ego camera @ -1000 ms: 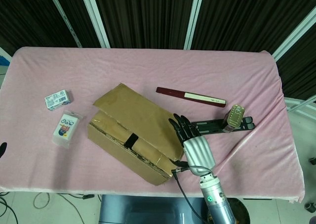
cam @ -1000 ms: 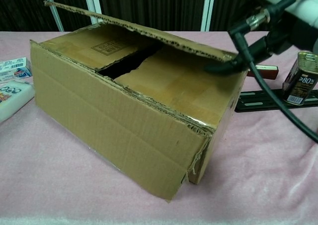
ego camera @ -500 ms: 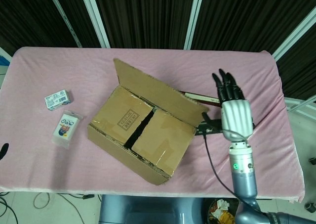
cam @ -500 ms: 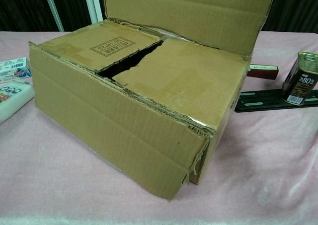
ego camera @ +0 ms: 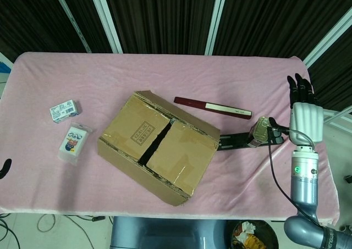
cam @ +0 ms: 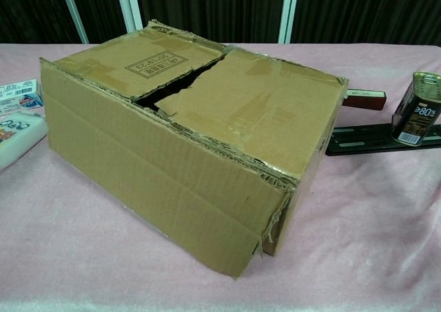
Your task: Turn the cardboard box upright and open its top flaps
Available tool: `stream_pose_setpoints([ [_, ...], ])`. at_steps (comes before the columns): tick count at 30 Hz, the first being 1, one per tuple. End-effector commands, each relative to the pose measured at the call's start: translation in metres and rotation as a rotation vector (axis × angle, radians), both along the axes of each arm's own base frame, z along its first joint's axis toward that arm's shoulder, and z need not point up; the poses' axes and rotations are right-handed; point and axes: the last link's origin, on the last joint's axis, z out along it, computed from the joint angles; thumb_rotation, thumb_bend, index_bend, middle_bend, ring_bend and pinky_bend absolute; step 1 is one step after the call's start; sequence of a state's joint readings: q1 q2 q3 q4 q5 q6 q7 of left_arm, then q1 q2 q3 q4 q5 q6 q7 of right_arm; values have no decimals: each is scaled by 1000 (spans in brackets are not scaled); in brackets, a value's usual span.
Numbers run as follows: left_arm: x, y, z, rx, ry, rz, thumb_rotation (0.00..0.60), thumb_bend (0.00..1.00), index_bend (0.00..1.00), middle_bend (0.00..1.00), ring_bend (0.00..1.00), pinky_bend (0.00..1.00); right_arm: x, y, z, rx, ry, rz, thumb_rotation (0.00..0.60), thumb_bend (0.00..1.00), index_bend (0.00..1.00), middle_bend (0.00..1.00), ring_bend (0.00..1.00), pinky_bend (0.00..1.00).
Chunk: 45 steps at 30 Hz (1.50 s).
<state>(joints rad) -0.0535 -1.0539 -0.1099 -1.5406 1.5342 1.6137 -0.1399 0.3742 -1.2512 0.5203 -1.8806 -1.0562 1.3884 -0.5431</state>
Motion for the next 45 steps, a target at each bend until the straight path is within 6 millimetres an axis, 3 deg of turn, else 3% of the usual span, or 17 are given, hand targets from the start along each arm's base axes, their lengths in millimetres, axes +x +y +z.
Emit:
stream_pose_setpoints([
  [1, 13, 10, 3, -84, 65, -28, 600, 441, 36, 37, 13, 76, -22, 15, 3, 11, 4, -29, 600, 229, 0, 0, 0, 230],
  [5, 47, 37, 9, -205, 162, -112, 600, 627, 64, 80, 41, 127, -37, 28, 7, 11, -17, -42, 600, 235, 0, 0, 0, 230],
  [8, 88, 63, 6, -312, 281, -224, 600, 695, 80, 114, 48, 140, -45, 35, 11, 3, -19, -51, 600, 237, 0, 0, 0, 230],
  [12, 134, 91, -5, -433, 401, -298, 600, 717, 82, 140, 69, 161, -53, 35, 17, -8, -2, -52, 600, 239, 0, 0, 0, 230],
  [16, 169, 114, -24, -551, 499, -347, 600, 728, 85, 145, 69, 161, -58, 34, 21, -19, -12, -59, 600, 240, 0, 0, 0, 230],
  [20, 194, 132, -41, -612, 556, -382, 600, 804, 113, 168, 90, 174, -59, 34, 25, -27, -18, -60, 600, 239, 0, 0, 0, 230],
  [26, 237, 154, -83, -670, 603, -476, 600, 904, 176, 252, 183, 249, -60, 33, 32, -44, -44, -60, 600, 239, 0, 0, 0, 230],
  [28, 254, 156, -108, -710, 630, -532, 600, 913, 189, 269, 197, 264, -61, 32, 36, -53, -61, -65, 600, 240, 0, 0, 0, 230],
  [36, 272, 161, -147, -762, 677, -551, 600, 962, 207, 294, 217, 273, -62, 30, 39, -56, -82, -67, 600, 242, 0, 0, 0, 230],
  [45, 289, 161, -167, -780, 685, -564, 600, 1000, 207, 299, 220, 273, -62, 30, 41, -64, -87, -67, 600, 245, 0, 0, 0, 230],
])
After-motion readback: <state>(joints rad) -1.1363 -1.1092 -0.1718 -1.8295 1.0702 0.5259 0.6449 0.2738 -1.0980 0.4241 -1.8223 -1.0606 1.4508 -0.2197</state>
